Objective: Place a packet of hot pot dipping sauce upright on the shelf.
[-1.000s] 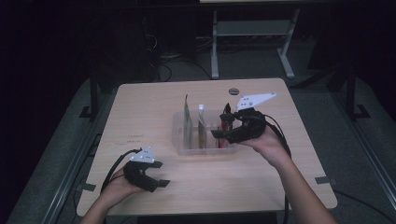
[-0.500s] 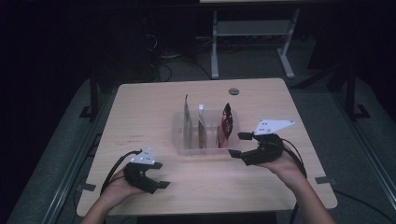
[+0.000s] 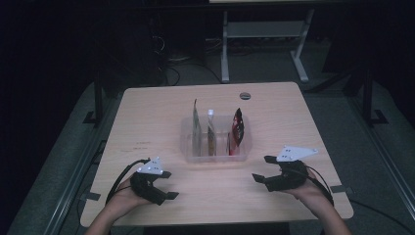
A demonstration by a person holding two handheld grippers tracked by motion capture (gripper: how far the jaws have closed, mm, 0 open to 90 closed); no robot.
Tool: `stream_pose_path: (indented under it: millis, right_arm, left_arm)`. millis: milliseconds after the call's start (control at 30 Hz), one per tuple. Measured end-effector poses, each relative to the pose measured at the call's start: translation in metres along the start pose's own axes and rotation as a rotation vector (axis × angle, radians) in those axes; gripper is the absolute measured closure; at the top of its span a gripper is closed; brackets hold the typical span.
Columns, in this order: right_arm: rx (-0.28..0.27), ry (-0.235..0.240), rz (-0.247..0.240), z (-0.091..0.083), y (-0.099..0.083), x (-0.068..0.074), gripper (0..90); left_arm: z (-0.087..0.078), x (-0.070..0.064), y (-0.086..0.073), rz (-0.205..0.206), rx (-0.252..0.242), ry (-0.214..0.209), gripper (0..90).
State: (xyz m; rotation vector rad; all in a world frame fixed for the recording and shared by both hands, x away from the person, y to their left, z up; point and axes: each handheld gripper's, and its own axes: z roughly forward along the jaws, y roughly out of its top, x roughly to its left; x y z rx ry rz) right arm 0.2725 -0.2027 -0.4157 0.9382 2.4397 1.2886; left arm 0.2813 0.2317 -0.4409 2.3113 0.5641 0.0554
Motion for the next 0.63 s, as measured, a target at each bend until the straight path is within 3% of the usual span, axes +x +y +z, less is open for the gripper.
stream_pose_path:
  millis: [167, 367, 633]
  right_arm:
    - [0.065, -0.011, -0.011, 0.007, -0.015, -0.003, 19.0]
    - [0.140, -0.074, -0.066, 0.018, -0.020, -0.003, 18.3]
    - [0.145, -0.063, -0.064, 0.021, -0.021, -0.005, 17.9]
  left_arm:
    - [0.003, 0.000, -0.001, 0.018, 0.018, -0.003, 20.1]
    - [0.009, -0.002, -0.003, 0.041, 0.038, -0.016, 20.1]
    - [0.014, -0.004, -0.003, 0.056, 0.055, -0.018, 20.1]
